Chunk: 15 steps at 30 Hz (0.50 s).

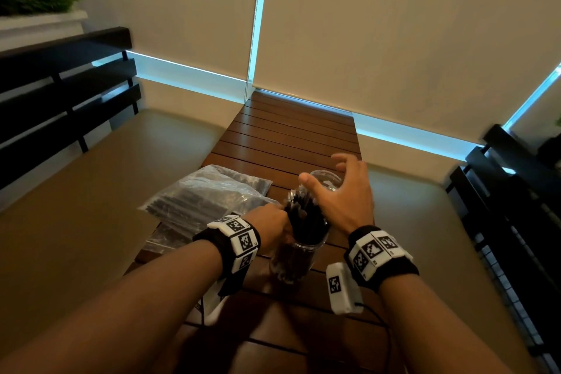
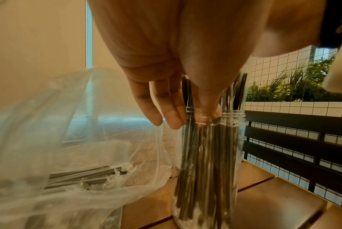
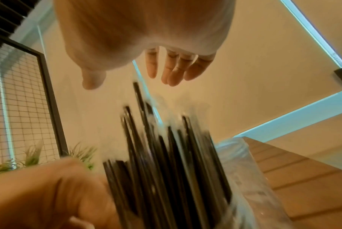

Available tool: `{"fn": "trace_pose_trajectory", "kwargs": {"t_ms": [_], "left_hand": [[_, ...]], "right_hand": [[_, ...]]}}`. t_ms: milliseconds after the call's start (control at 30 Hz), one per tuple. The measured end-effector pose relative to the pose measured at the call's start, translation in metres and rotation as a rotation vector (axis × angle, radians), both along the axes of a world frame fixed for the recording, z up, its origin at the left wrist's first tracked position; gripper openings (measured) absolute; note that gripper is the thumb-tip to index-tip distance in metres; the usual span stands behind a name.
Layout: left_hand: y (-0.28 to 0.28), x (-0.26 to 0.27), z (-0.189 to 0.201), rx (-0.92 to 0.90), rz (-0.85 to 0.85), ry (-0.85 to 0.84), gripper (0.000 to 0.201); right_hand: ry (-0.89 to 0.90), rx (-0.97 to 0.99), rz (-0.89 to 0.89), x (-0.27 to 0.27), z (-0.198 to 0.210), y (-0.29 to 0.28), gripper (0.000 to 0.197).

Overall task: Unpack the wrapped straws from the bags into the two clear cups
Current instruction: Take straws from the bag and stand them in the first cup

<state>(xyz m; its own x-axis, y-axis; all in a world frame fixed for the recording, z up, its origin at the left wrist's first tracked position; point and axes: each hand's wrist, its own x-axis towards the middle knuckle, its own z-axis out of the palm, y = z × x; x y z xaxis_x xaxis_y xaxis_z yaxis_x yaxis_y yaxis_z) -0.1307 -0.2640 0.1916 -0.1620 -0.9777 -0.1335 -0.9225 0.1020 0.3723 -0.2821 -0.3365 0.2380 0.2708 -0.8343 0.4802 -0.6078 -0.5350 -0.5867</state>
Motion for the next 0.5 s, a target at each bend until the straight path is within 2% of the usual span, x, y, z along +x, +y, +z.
{"fn": "trace_pose_trajectory", "kwargs": {"t_ms": [67, 133, 200, 267, 367, 500], "left_hand": [[0.0, -0.001, 0.002, -0.002, -0.001, -0.008, 0.021], [0.0, -0.001, 0.003, -0.004, 0.005, -0.02, 0.021], [-0.002, 0.001, 0.0, -0.008, 0.0, -0.028, 0.023], [-0.002, 0.002, -0.003, -0.02, -0.012, -0.051, 0.026], [0.001, 0.001, -0.001, -0.042, -0.065, -0.088, 0.028], [-0.002, 0.004, -0.002, -0.008, -0.054, -0.057, 0.026]], "right_hand": [[-0.044, -0.068, 0.028, 0.003, 0.013, 0.0, 0.068], [0.014, -0.148, 0.102, 0.009, 0.02, 0.002, 0.057], [0.213, -0.17, 0.2, 0.016, 0.017, 0.007, 0.058], [0.462, -0.11, 0.272, 0.019, 0.0, 0.009, 0.059], [0.716, -0.052, 0.271, 0.014, -0.024, 0.008, 0.048], [0.675, -0.084, 0.202, 0.01, -0.023, 0.007, 0.057]]}}
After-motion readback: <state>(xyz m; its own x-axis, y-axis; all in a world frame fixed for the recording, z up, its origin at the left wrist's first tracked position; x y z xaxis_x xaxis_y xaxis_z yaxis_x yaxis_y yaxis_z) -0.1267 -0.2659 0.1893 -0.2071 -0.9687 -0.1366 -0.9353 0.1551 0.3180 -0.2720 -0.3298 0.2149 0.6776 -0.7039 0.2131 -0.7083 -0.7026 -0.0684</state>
